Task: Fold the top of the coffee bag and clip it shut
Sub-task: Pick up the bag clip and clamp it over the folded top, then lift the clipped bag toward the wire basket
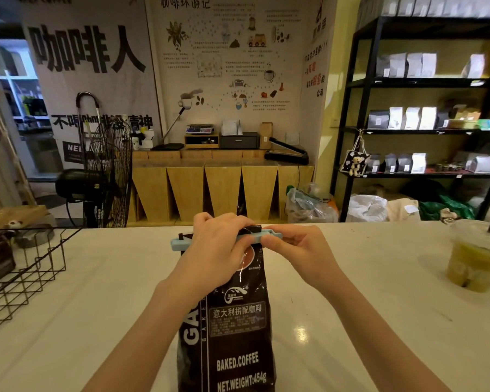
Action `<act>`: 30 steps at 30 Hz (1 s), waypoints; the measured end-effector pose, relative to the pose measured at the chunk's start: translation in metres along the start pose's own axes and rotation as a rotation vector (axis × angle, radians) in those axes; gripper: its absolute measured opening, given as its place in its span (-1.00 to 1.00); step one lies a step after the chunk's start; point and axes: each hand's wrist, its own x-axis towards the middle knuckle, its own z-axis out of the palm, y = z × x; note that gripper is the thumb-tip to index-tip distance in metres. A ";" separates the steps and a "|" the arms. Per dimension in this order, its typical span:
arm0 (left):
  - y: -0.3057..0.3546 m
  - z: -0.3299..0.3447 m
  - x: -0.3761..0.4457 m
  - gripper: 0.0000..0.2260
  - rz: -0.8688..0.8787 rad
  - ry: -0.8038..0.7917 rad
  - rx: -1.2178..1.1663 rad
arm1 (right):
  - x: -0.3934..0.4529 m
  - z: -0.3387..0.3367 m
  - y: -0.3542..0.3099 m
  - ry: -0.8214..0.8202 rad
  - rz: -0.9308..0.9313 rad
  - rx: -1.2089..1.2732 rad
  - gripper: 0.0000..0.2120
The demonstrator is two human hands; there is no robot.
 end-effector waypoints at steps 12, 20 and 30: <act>-0.011 0.010 -0.011 -0.54 -0.047 0.155 0.174 | 0.001 0.010 0.015 0.089 0.127 0.130 -0.85; -0.057 -0.006 -0.066 -0.05 -0.902 -0.245 -0.879 | 0.002 0.021 0.028 0.179 0.325 0.331 -0.79; -0.064 0.015 -0.083 -0.47 -0.821 -0.109 -1.064 | -0.032 0.033 0.043 -0.260 0.626 0.236 -0.38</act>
